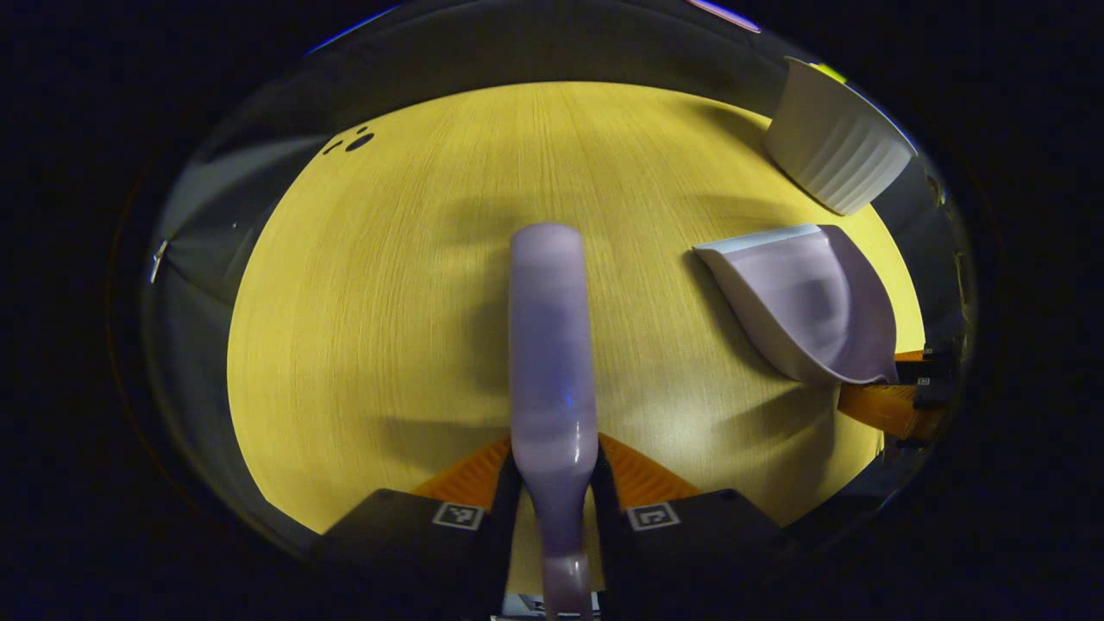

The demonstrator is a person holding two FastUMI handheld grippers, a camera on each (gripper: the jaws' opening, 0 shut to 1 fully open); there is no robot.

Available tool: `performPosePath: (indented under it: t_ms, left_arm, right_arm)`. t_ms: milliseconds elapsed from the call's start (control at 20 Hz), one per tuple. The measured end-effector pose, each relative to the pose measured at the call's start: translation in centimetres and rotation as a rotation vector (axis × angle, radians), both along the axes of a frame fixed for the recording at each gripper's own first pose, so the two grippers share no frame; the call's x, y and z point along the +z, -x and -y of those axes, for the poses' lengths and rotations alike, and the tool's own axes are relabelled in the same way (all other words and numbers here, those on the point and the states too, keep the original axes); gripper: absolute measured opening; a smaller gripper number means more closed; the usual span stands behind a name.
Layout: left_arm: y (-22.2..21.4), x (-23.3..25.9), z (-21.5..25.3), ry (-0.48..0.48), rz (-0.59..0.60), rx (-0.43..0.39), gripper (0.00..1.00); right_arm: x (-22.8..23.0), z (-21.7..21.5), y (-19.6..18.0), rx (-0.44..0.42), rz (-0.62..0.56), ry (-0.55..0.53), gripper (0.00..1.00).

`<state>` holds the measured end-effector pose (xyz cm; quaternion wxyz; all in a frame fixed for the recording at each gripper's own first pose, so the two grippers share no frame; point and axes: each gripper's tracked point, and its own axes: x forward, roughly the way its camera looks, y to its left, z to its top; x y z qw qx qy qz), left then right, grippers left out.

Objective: Pick up the small broom and dustpan from the desktop, sweep the trash into the dustpan with the broom, and then empty the trash into the garbage bin.

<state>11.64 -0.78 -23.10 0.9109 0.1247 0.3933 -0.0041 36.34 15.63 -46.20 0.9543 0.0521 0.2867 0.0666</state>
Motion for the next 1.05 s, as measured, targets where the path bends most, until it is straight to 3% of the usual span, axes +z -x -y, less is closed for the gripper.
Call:
performPosePath:
  t_ms: [50,100,150,300,550,800,1050]
  left_arm:
    - [0.1,0.6,0.1,-0.004,0.017,-0.013,0.65]
    - [0.3,1.5,0.3,-0.011,0.039,-0.02,0.83]
    - [0.6,2.3,0.3,-0.019,0.074,-0.025,1.0]
    - [1.7,6.5,1.4,-0.013,0.243,-0.062,0.95]
    - [7.5,14.0,6.5,0.123,0.514,-0.208,0.96]
    - [14.5,20.5,8.5,0.11,0.846,-0.278,0.96]
    - [18.9,22.3,9.5,0.1,0.977,-0.288,0.96]
  right_arm:
    - [0.3,0.3,0.1,-0.008,0.018,-0.001,0.85]
    - [0.6,0.3,0.5,-0.02,0.037,-0.004,0.99]
    - [1.2,0.5,1.1,-0.034,0.067,-0.012,1.0]
    - [4.2,1.5,3.1,-0.085,0.216,0.01,1.0]
    - [10.7,3.3,8.3,-0.131,0.459,0.046,0.99]
    - [15.3,3.8,13.6,-0.128,0.639,0.116,1.0]
    - [19.3,3.9,19.3,-0.114,0.781,0.107,1.0]
